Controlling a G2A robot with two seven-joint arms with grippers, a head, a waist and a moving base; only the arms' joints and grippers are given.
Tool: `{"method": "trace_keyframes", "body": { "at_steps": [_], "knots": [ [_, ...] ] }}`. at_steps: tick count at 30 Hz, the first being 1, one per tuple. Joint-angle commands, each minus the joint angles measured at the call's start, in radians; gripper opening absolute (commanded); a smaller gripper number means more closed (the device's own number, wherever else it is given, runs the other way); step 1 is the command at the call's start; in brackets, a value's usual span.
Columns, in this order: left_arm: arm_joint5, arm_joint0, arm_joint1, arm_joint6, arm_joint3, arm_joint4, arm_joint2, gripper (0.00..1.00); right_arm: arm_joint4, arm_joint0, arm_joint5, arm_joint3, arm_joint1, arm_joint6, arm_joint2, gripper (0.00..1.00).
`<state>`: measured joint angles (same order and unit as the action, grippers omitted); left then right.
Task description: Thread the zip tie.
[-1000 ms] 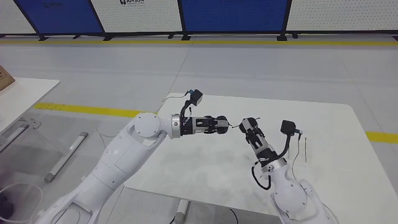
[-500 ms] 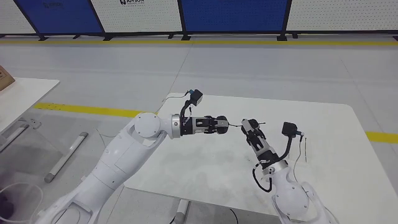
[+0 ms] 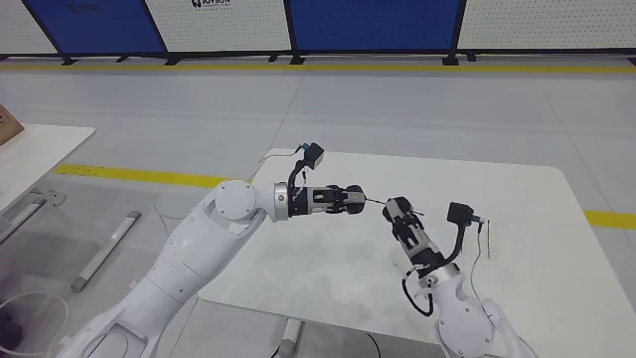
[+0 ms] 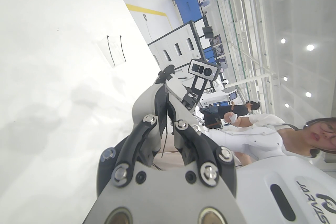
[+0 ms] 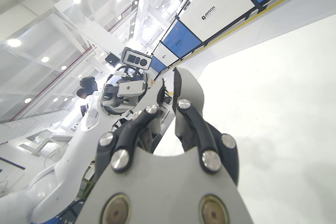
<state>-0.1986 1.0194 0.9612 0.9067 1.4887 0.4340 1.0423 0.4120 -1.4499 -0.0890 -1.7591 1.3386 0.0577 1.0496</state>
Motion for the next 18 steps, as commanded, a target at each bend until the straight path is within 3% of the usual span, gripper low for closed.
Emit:
{"method": "trace_keyframes", "body": {
  "at_steps": [1,10,18],
  "knots": [
    [0.0,0.0,0.0,0.0,0.0,0.0,0.0,0.0,0.0,-0.004,-0.001,-0.002,0.0,0.001,0.002,0.0],
    [0.0,0.0,0.0,0.0,0.0,0.0,0.0,0.0,-0.006,-0.001,0.002,-0.024,0.0,0.028,0.012,0.0],
    [0.0,0.0,0.0,0.0,0.0,0.0,0.0,0.0,-0.061,0.043,0.04,-0.024,0.001,0.139,0.025,0.0]
  ]
}}
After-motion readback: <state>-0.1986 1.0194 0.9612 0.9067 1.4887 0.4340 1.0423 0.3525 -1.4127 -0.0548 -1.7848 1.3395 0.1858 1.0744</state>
